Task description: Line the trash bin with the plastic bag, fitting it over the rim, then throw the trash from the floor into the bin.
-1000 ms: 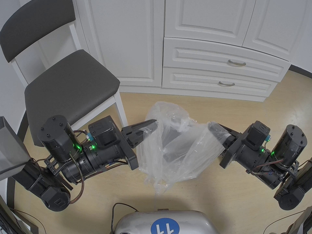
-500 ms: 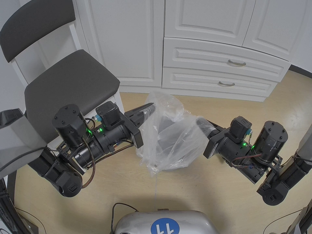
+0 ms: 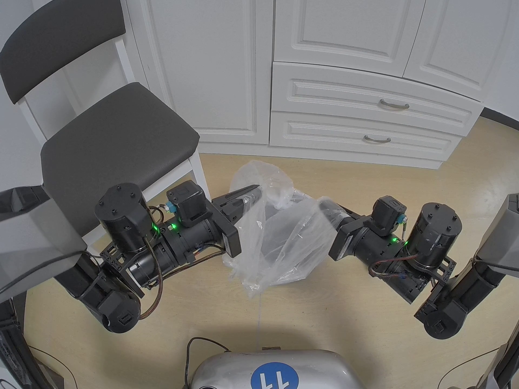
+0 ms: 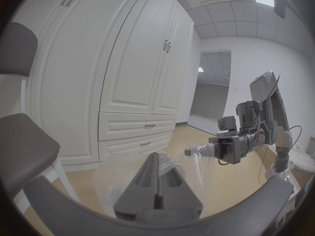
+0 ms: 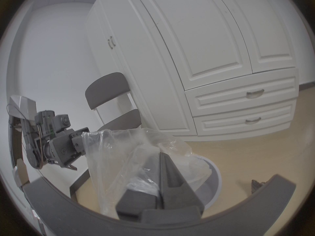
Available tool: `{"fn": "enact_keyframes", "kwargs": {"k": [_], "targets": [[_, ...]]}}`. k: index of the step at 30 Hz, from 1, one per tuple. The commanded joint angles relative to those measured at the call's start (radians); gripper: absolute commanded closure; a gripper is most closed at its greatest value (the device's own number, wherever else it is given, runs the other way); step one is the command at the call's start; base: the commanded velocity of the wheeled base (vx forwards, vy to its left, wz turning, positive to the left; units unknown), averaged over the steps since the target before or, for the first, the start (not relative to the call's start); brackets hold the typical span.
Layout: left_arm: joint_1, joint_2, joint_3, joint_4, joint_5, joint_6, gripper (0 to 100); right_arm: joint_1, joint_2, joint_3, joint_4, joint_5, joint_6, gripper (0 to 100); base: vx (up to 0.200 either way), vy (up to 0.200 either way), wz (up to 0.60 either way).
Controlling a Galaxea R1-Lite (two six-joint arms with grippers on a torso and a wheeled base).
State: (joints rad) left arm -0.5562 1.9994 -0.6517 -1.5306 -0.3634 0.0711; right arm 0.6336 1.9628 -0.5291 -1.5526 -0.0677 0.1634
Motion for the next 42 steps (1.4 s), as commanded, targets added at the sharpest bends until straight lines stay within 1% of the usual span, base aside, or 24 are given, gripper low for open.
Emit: {"fn": "enact_keyframes", "kwargs": {"k": [1,6,8,10,11,13,16,19,24,25,26,27,28,31,32,36,37,38,39,42], "targets": [[-0.01,0.002,0.015,0.0,0.0,0.001,100,0.008,0.013,-0.014,-0.018,0.002,0.019,100,0.0,0.0,0.0],[-0.025,0.015,0.015,0.0,0.0,-0.004,100,-0.005,0.018,-0.029,0.005,0.0,0.025,100,0.0,0.0,0.0],[-0.03,0.032,0.014,0.0,0.0,-0.004,100,-0.005,-0.005,-0.026,0.094,0.0,0.028,100,0.0,0.0,0.0],[-0.036,0.036,0.014,0.0,0.0,-0.004,100,-0.005,-0.022,-0.034,0.15,0.0,0.034,100,0.0,0.0,0.0],[-0.036,0.036,0.014,0.0,0.0,-0.004,100,-0.005,-0.022,-0.034,0.154,0.0,0.036,100,0.0,0.0,0.0],[-0.036,0.036,0.015,0.0,0.0,-0.005,100,-0.006,-0.024,-0.065,0.218,-0.001,0.085,100,0.0,0.0,0.0],[-0.036,0.044,0.012,0.0,0.0,-0.007,100,-0.014,-0.016,-0.106,0.289,-0.003,0.133,100,0.0,0.0,0.0],[-0.037,0.056,0.006,0.0,0.001,-0.01,100,-0.031,-0.013,-0.14,0.348,-0.011,0.157,100,0.0,0.0,0.0],[-0.053,0.07,0.0,0.0,0.001,-0.013,100,-0.061,-0.008,-0.209,0.47,-0.046,0.196,100,0.0,0.0,0.0],[-0.053,0.07,0.0,0.0,0.001,-0.013,100,-0.061,-0.008,-0.209,0.47,-0.046,0.196,100,0.0,0.0,0.0],[-0.057,0.098,-0.019,0.0,0.003,-0.013,100,-0.072,-0.004,-0.238,0.52,-0.058,0.212,100,0.0,0.0,0.0],[-0.057,0.098,-0.019,0.0,0.003,-0.013,100,-0.072,-0.004,-0.238,0.52,-0.058,0.212,100,0.0,0.0,0.0],[-0.06,0.128,-0.059,-0.002,0.003,-0.02,100,-0.083,0.007,-0.261,0.549,-0.069,0.225,100,0.0,0.0,0.0],[-0.074,0.159,-0.103,0.0,0.05,-0.066,100,-0.1,0.031,-0.279,0.549,-0.078,0.231,100,0.0,0.0,0.0],[-0.082,0.171,-0.123,0.0,0.084,-0.094,100,-0.107,0.042,-0.285,0.549,-0.08,0.231,100,0.0,0.0,0.0],[-0.09,0.228,-0.221,0.0,0.175,-0.166,100,-0.132,0.071,-0.31,0.549,-0.08,0.232,100,0.0,0.0,0.0],[-0.09,0.228,-0.221,0.0,0.175,-0.166,100,-0.132,0.071,-0.31,0.549,-0.08,0.232,100,0.0,0.0,0.0],[-0.09,0.26,-0.27,0.0,0.212,-0.205,100,-0.146,0.085,-0.322,0.549,-0.08,0.235,100,0.0,0.0,0.0],[-0.09,0.265,-0.276,0.0,0.216,-0.209,100,-0.147,0.087,-0.324,0.549,-0.08,0.235,100,0.0,0.0,0.0],[-0.096,0.309,-0.345,0.0,0.259,-0.269,100,-0.161,0.09,-0.33,0.554,-0.081,0.234,100,0.0,0.0,0.0]]}}
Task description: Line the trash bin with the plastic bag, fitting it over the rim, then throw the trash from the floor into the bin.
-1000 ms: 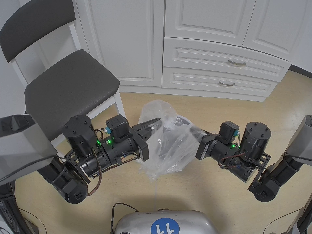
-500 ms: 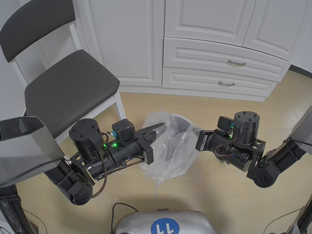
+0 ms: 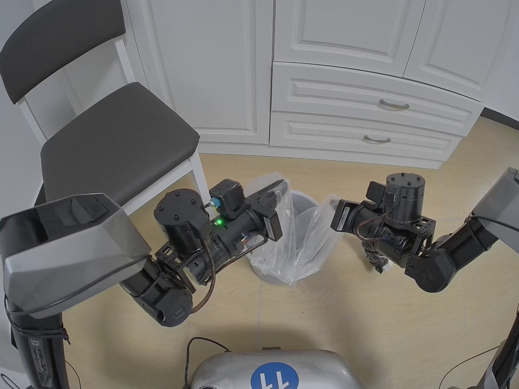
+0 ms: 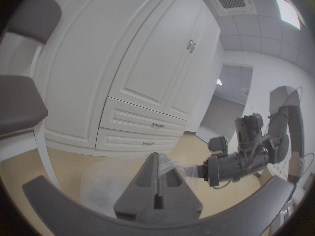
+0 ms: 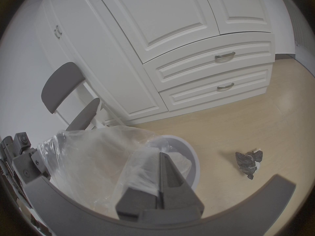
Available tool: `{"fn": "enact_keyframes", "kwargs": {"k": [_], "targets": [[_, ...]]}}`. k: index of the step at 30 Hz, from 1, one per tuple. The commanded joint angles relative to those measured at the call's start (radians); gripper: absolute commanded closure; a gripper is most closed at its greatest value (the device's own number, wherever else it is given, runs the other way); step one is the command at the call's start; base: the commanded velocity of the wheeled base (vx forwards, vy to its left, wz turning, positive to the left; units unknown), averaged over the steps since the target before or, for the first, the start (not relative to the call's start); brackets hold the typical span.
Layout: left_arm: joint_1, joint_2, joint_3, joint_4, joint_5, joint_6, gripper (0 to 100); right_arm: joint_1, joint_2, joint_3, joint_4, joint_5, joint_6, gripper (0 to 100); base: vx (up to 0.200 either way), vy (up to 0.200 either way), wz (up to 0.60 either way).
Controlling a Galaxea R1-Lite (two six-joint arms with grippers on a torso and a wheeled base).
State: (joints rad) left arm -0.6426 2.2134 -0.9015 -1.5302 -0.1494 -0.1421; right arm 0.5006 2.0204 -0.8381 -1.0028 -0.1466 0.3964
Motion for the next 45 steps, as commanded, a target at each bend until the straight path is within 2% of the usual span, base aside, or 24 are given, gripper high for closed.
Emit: {"fn": "enact_keyframes", "kwargs": {"k": [1,6,13,20,28,45], "targets": [[-0.012,0.106,-0.117,-0.001,0.059,-0.073,100,-0.033,0.032,-0.021,0.004,-0.002,0.001,100,0.0,0.0,0.0],[-0.042,0.129,-0.154,-0.001,0.109,-0.123,100,-0.048,0.031,-0.019,0.007,-0.002,-0.002,100,0.0,0.0,0.0],[-0.095,0.152,-0.16,-0.001,0.119,-0.143,100,-0.071,0.009,-0.021,-0.002,-0.002,-0.005,100,0.0,0.0,0.0],[-0.146,0.161,-0.162,-0.001,0.146,-0.208,100,-0.062,-0.075,0.01,0.007,-0.002,-0.011,100,0.0,0.0,0.0],[-0.138,0.2,-0.209,-0.001,0.149,-0.284,100,-0.06,-0.111,0.024,0.009,-0.002,-0.024,100,0.0,0.0,0.0],[-0.028,0.344,-0.416,0.001,0.152,-0.407,100,-0.059,-0.095,0.036,0.007,-0.002,-0.05,100,0.0,0.0,0.0]]}}
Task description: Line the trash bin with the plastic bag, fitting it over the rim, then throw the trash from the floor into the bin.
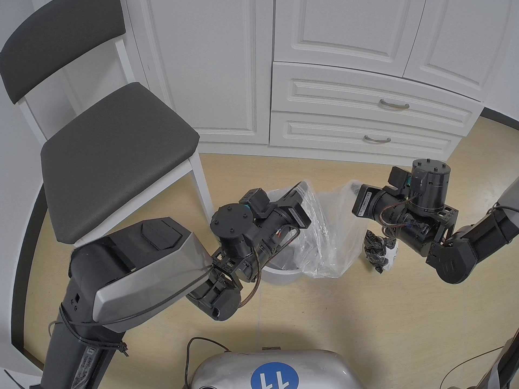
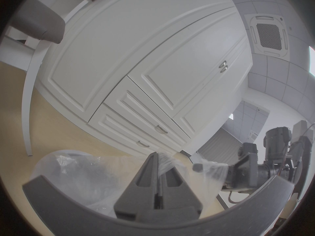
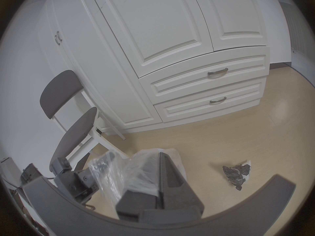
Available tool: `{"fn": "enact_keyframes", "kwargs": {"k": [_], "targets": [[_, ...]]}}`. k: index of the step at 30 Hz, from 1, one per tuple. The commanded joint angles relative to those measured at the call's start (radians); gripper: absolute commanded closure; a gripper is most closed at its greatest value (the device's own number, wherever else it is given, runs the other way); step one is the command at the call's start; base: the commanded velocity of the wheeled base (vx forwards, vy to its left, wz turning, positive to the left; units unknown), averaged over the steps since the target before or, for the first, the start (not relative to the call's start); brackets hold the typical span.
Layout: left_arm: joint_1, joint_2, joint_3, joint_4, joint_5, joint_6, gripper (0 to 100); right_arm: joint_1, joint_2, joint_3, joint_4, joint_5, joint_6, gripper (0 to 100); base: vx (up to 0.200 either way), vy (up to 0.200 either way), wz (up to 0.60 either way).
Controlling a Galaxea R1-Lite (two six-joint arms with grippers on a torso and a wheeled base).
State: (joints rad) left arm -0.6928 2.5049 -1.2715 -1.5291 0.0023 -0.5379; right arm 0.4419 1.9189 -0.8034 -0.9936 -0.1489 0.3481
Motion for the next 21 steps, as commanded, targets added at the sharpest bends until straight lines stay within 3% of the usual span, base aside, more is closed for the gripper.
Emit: {"fn": "enact_keyframes", "kwargs": {"k": [1,16,21], "targets": [[0.032,0.063,-0.062,0.0,0.001,-0.019,100,0.003,0.012,0.0,-0.003,0.0,-0.001,100,0.0,0.0,0.0],[0.032,0.172,-0.19,0.021,-0.012,-0.065,100,0.032,0.055,-0.007,-0.01,-0.018,0.002,100,0.0,0.0,0.0],[0.018,0.192,-0.316,0.184,-0.064,-0.065,100,0.026,0.045,-0.007,-0.008,-0.027,0.0,100,0.0,0.0,0.0]]}}
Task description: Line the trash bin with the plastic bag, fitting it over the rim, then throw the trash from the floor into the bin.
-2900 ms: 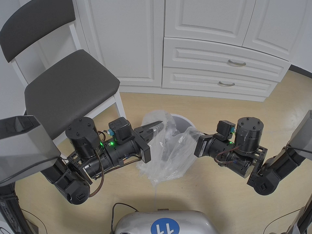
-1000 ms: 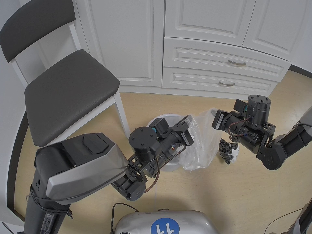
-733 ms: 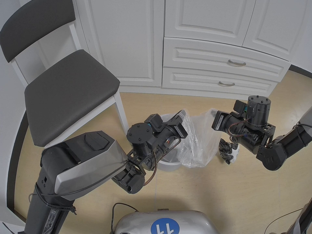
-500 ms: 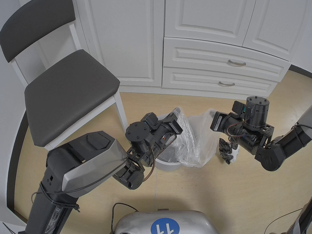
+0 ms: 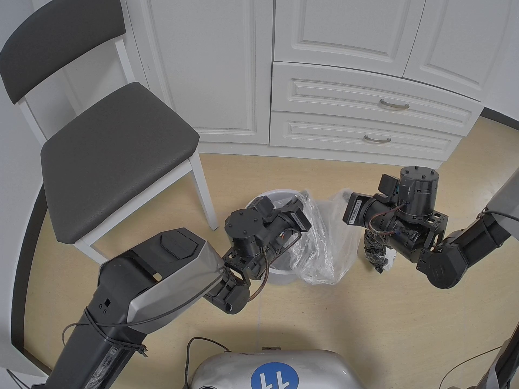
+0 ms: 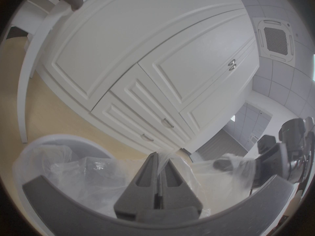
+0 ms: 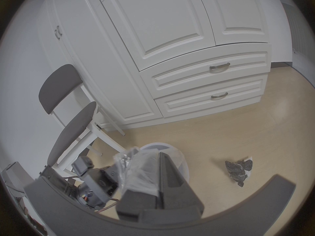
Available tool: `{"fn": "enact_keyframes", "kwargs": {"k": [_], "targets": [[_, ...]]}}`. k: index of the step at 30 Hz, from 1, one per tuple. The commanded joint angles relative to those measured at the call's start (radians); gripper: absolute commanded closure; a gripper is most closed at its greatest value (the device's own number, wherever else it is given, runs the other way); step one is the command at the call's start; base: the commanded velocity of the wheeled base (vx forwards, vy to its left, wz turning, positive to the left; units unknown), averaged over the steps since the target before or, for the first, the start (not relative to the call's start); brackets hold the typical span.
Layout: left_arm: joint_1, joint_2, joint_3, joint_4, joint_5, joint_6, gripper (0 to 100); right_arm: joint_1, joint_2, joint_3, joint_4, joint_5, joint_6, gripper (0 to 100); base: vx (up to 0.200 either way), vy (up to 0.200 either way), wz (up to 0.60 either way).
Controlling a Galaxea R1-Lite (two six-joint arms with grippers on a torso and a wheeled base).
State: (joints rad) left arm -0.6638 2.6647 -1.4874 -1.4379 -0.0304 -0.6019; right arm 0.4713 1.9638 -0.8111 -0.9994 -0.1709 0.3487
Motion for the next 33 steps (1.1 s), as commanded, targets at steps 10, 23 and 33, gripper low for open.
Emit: {"fn": "enact_keyframes", "kwargs": {"k": [10,23,33], "targets": [[-0.01,0.167,-0.422,0.329,-0.083,-0.001,100,0.003,-0.043,0.036,-0.008,-0.021,-0.031,100,0.0,0.0,0.0],[-0.007,0.23,-0.513,0.402,-0.083,-0.044,100,0.069,-0.069,0.072,-0.008,-0.052,-0.059,100,0.0,0.0,0.0],[0.039,0.216,-0.513,0.392,-0.037,-0.044,100,0.096,-0.017,0.055,-0.035,-0.055,-0.047,100,0.0,0.0,0.0]]}}
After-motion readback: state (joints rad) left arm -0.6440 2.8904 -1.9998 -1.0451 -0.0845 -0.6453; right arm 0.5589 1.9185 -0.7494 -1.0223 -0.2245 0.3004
